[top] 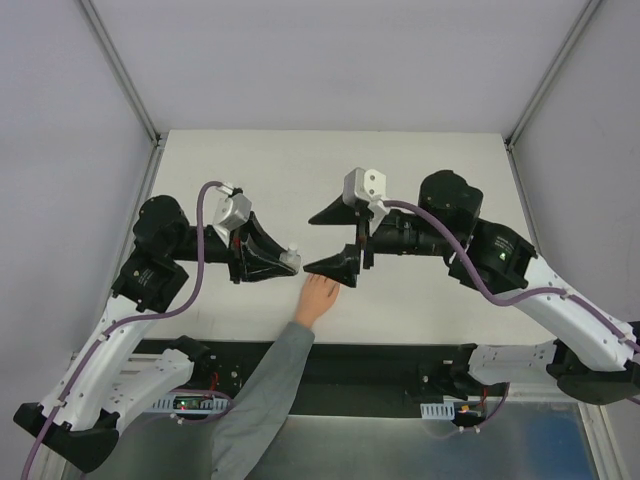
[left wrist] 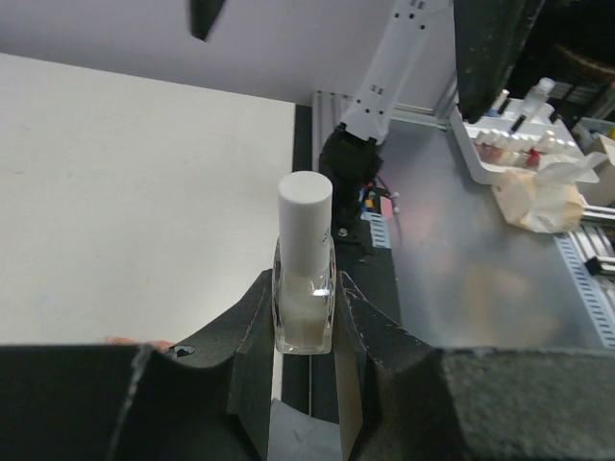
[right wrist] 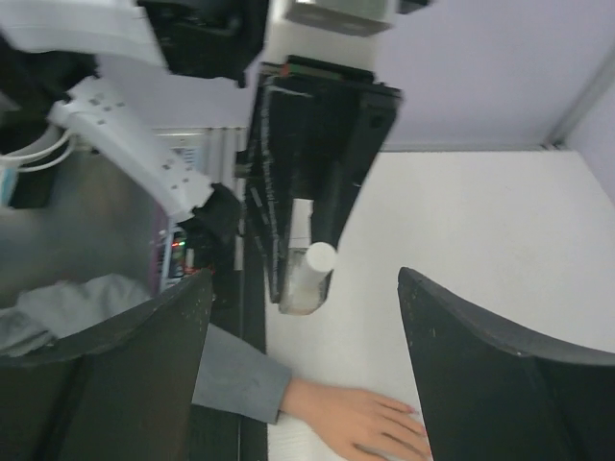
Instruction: Paint the nails
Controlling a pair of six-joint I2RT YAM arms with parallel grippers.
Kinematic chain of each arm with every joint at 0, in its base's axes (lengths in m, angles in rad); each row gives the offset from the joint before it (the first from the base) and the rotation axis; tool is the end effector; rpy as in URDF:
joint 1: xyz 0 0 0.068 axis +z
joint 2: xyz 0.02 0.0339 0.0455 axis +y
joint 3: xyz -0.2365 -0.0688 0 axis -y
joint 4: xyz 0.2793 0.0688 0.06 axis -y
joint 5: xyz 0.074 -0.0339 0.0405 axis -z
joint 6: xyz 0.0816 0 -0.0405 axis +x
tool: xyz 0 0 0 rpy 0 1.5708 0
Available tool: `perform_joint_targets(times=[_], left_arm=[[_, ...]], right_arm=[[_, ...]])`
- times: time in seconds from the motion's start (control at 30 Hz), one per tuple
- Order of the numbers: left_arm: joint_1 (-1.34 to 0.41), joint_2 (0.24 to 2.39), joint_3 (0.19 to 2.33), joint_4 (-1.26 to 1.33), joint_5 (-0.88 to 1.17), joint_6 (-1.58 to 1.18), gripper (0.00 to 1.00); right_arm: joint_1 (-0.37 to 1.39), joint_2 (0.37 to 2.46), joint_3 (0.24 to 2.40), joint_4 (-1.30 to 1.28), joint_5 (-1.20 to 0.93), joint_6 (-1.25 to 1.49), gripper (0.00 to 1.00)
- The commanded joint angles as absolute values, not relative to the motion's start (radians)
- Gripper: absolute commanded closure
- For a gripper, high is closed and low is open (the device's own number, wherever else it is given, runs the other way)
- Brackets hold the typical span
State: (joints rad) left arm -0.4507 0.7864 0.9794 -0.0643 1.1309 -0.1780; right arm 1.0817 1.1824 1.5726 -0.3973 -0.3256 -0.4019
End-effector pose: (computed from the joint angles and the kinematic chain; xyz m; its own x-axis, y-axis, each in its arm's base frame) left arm 0.1689 -0.1638 0.4073 -0.0622 -0.0537 -0.9966 0.9980 -0.0173 -0.0613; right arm 0.1260 0.2923 0.4930 0.3829 -0.0694 -0.9212 -0.9093 0.1474 -0.3891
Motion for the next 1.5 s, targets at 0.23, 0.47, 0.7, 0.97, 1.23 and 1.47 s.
perform_joint_targets(times=[0.23,0.47,0.7,0.97,1.23,1.47], left_arm=[[-0.451,0.793,1.026,0.113,1.388,-0.305,1.00],[-0.451,0.788,1.022,0.147,1.401,-0.327,1.00],[-0.449,0.792,1.022,0.153,1.272,-0.314,1.00],[-0.448,0.799,1.040,0.037,0.857,-0.187,1.00],[-0.449,0.805,1.049,-0.029,0.482,-0.106,1.00],[-0.449,0.813,1.020,-0.032,0.502,-0.104,1.00]], right_arm=[[1.012,1.253,1.555,-0.230,-0.877,-0.385,0.39],[1.006,1.327,1.580,-0.161,-0.959,-0.330,0.51],[1.002,1.338,1.548,-0.143,-0.962,-0.308,0.78],[1.005,1.284,1.462,-0.153,-0.702,-0.272,0.99],[1.273,1.331,1.549,-0.331,0.540,-0.235,0.99],[1.289,1.356,1.580,-0.319,0.488,-0.204,1.00]])
